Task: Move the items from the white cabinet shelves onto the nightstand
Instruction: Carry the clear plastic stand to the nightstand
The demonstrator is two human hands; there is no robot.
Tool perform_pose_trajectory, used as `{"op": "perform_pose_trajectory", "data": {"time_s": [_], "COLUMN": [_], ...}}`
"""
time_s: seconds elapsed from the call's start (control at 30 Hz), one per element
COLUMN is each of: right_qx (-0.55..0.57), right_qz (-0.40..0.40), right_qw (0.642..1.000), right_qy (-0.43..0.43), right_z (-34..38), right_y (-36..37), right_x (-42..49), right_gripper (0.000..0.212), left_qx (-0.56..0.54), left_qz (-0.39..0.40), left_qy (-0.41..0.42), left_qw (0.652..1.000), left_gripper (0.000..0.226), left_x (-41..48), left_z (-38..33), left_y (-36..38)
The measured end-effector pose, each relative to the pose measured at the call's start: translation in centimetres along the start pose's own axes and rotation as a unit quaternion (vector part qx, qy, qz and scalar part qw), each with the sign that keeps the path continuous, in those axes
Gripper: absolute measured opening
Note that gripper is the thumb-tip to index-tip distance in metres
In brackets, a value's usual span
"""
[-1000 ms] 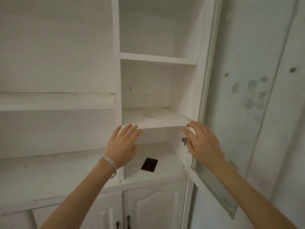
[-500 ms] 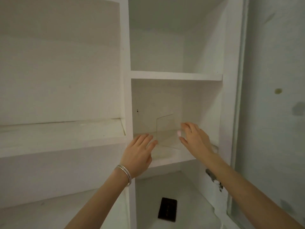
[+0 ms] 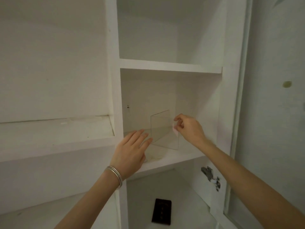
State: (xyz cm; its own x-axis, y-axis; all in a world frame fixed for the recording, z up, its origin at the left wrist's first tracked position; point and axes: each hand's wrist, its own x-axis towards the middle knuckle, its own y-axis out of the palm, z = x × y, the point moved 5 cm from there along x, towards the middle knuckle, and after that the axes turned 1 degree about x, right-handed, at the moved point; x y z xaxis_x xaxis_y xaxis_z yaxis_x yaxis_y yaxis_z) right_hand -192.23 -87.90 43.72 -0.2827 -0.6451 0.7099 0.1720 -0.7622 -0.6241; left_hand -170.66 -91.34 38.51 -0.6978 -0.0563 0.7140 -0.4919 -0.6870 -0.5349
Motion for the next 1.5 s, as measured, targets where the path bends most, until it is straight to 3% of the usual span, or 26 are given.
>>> {"op": "perform_pose_trajectory", "data": {"time_s": [0.17, 0.4, 0.7, 0.83, 0.93, 1.03, 1.27, 1.4, 1.5], "right_qx": [0.069, 0.081, 0.153, 0.15, 0.09, 0.102, 0.246, 0.3, 0.28], "right_qz": [-0.024, -0.082, -0.092, -0.123, -0.146, -0.145, -0.057, 0.048, 0.159], "right_qw": [0.997, 0.991, 0.97, 0.942, 0.911, 0.89, 0.862, 0.831, 0.802], "right_qy": [-0.025, -0.066, -0.163, -0.274, -0.375, -0.419, -0.439, -0.466, -0.504], "right_z": [-0.6, -2.3, -1.8, 0.0, 2.4, 4.1, 7.9, 12.9, 17.3], "right_y": [-3.1, -9.2, -12.2, -13.4, -14.1, -14.6, -13.1, -11.0, -8.4], "right_x": [-2.9, -7.3, -14.4, -18.8, -22.7, -25.8, -29.5, -31.5, -33.4], "right_gripper": [0.019, 0.021, 0.021, 0.004, 0.007, 0.01, 0.006, 0.019, 0.006], "left_qx": [0.004, -0.035, 0.001, 0.013, 0.022, 0.061, 0.147, 0.161, 0.189], "left_qz": [0.016, 0.01, 0.039, 0.048, 0.059, 0.06, 0.078, 0.121, 0.139], "left_qy": [-0.025, -0.095, -0.131, -0.172, -0.201, -0.197, -0.211, -0.233, -0.227], "left_qw": [1.0, 0.995, 0.991, 0.984, 0.977, 0.977, 0.963, 0.951, 0.945], "left_gripper": [0.045, 0.045, 0.065, 0.051, 0.045, 0.046, 0.022, 0.021, 0.012], "left_x": [0.2, 1.1, -1.8, -5.0, -7.3, -9.6, -17.2, -21.9, -25.5], "left_z": [-0.1, -0.4, -4.6, -7.6, -9.5, -11.0, -11.7, -12.6, -14.0], "left_y": [-0.2, -4.3, -12.4, -15.8, -18.4, -21.2, -30.4, -36.1, -40.5]}}
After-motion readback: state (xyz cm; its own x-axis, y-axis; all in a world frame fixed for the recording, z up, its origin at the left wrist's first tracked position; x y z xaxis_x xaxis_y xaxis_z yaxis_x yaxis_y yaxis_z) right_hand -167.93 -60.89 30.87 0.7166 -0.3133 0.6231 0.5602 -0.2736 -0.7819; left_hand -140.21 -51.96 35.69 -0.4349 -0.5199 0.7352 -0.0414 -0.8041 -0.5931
